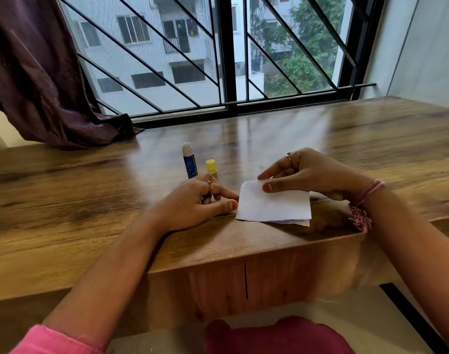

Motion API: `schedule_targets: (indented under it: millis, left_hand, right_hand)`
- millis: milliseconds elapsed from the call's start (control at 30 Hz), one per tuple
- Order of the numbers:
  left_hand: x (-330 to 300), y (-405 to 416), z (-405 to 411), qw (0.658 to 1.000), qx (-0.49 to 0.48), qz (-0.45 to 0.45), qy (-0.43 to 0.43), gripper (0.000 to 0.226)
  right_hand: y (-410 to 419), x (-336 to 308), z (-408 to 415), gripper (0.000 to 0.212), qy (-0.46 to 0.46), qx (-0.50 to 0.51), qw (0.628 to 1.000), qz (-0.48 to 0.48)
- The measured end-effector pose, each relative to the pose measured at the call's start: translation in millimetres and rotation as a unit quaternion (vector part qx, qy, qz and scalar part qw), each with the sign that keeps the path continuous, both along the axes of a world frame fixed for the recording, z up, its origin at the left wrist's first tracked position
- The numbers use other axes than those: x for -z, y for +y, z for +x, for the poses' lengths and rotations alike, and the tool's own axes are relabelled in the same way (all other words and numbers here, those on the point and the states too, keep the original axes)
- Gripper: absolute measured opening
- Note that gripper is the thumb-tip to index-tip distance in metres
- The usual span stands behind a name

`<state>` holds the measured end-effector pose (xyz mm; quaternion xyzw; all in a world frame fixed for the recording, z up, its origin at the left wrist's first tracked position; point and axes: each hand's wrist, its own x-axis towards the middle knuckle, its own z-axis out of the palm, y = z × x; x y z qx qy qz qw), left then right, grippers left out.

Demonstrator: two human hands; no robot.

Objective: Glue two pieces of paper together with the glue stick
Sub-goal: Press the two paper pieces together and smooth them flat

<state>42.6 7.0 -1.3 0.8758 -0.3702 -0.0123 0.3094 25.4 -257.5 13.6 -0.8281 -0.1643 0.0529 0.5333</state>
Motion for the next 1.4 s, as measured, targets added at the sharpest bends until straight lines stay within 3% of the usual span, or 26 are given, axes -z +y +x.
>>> schedule_targets:
  millis: [400,1400]
  left_hand:
    - [-0.1,0.4,-0.9,1.0,0.0,0.001,0.002,0.038]
    - [-2.1,-2.5,-6.0,1.0,-0.007,-0.02,0.002,0.018]
  right_hand:
    - [0.6,-1.5,-0.9,0.038,-0.003,0.006,1.0,-0.011]
    - [2.1,-1.4,-1.2,0.035,0.0,0.025,0.999,-0.037]
